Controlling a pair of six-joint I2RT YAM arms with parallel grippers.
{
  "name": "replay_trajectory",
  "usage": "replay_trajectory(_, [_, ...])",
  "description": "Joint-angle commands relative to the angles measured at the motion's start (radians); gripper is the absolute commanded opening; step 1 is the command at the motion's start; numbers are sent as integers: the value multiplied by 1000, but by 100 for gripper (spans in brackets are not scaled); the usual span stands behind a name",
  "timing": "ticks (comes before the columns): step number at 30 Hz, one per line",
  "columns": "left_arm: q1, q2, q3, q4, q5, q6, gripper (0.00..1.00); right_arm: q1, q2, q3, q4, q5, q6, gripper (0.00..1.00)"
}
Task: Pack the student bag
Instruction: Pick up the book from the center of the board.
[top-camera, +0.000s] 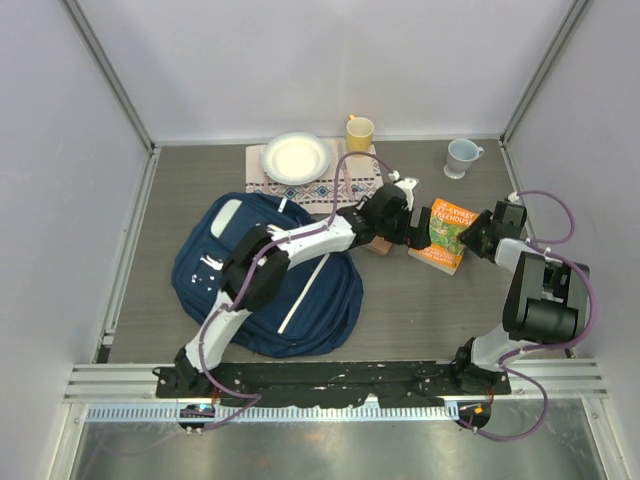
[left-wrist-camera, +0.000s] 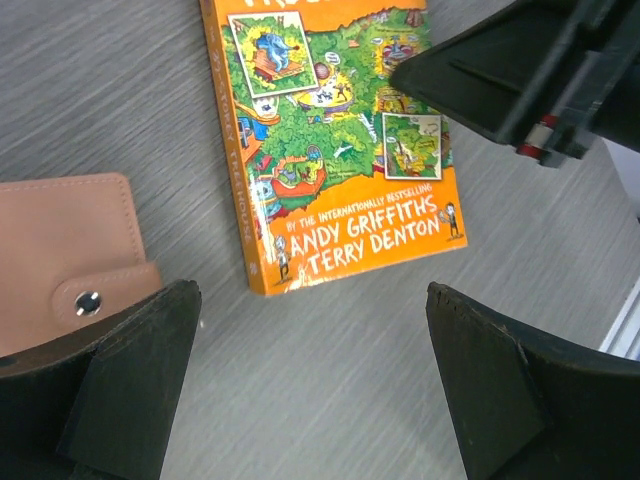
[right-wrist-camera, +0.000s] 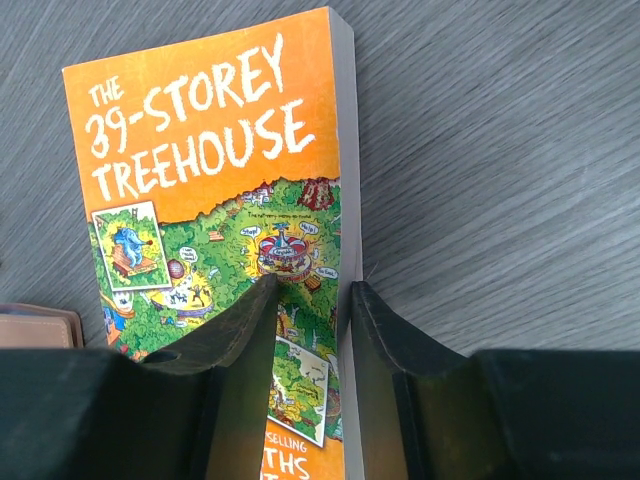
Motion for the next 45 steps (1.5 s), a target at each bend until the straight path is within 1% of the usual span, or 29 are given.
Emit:
replay_trajectory(1, [17, 109, 88, 66, 84, -46, 100, 12, 19, -64, -136, -41, -6, 12])
replay_trajectory(5, [20, 203, 183, 62, 106, -79, 100, 14, 1, -73, -137, -47, 2, 12])
replay_trajectory(7, [22, 241, 209, 48, 116, -92, 100, 14, -1, -81, -131, -56, 8, 12])
replay_trajectory(10, [26, 258, 224, 56, 121, -117, 100, 12, 2, -81, -127, -63, 11, 13])
replay_trajectory(11, [29, 267, 226, 60, 133, -125, 99, 12, 2, -82, -128, -64, 14, 14])
replay_trajectory(13, [31, 270, 221, 79, 158, -140, 98, 14, 2, -85, -127, -79, 20, 21])
replay_trajectory(14, [29, 270, 212, 80, 171, -145, 95, 14, 1, -87, -125, -89, 22, 24])
replay_trajectory(15, [31, 269, 204, 96, 184, -154, 92, 14, -2, -90, -122, -98, 32, 32])
replay_trajectory(16, [31, 267, 195, 108, 193, -163, 89, 14, -4, -93, -119, -111, 37, 36])
replay_trajectory(17, [31, 267, 177, 120, 201, -184, 81, 12, -5, -93, -117, -121, 40, 39])
replay_trajectory(18, [31, 266, 169, 141, 228, -198, 76, 14, -8, -93, -122, -130, 48, 42])
replay_trajectory(19, [29, 264, 163, 142, 239, -207, 72, 12, -22, -96, -125, -147, 52, 43])
replay_trajectory(20, [28, 263, 151, 175, 247, -223, 65, 12, -31, -99, -128, -150, 54, 43])
replay_trajectory(22, [26, 252, 140, 179, 245, -227, 61, 14, -68, -105, -137, -152, 62, 43])
replay_trajectory(24, [26, 240, 134, 179, 239, -224, 55, 12, -96, -108, -150, -167, 68, 43])
replay_trajectory(26, [26, 233, 137, 174, 233, -224, 49, 12, -126, -115, -162, -170, 68, 40])
replay_trajectory(27, [26, 232, 135, 172, 236, -221, 48, 12, -134, -113, -169, -165, 63, 33])
replay_trajectory(29, [26, 221, 138, 171, 242, -221, 44, 12, -148, -110, -179, -162, 45, 29])
replay_trajectory(30, [26, 217, 138, 171, 244, -220, 43, 12, -153, -105, -198, -164, 43, 21])
replay_trajectory(31, [26, 212, 143, 171, 247, -221, 41, 12, -157, -99, -208, -167, 40, 17])
replay_trajectory(32, [25, 209, 146, 168, 250, -220, 39, 12, -177, -99, -214, -170, 42, 8])
replay_trajectory(34, [23, 204, 157, 166, 257, -220, 38, 12, -205, -98, -223, -168, 43, 7])
replay_trajectory(35, [20, 198, 160, 160, 262, -215, 36, 12, -215, -98, -234, -167, 42, 2])
replay_trajectory(36, [17, 195, 166, 154, 261, -211, 36, 12, -240, -96, -243, -162, 42, 1])
replay_trajectory(37, [14, 192, 178, 149, 260, -200, 36, 12, -251, -90, -249, -155, 39, 1])
replay_trajectory(38, [10, 189, 186, 119, 262, -192, 35, 12, -263, -90, -257, -155, 39, 6])
replay_trajectory(41, [0, 183, 184, 111, 262, -183, 34, 12, -277, -96, -252, -162, 43, 27])
replay_trajectory(43, [-3, 180, 174, 111, 268, -186, 30, 12, -268, -110, -240, -177, 54, 31])
replay_trajectory(45, [-3, 174, 166, 117, 274, -191, 29, 12, -263, -133, -220, -190, 65, 31])
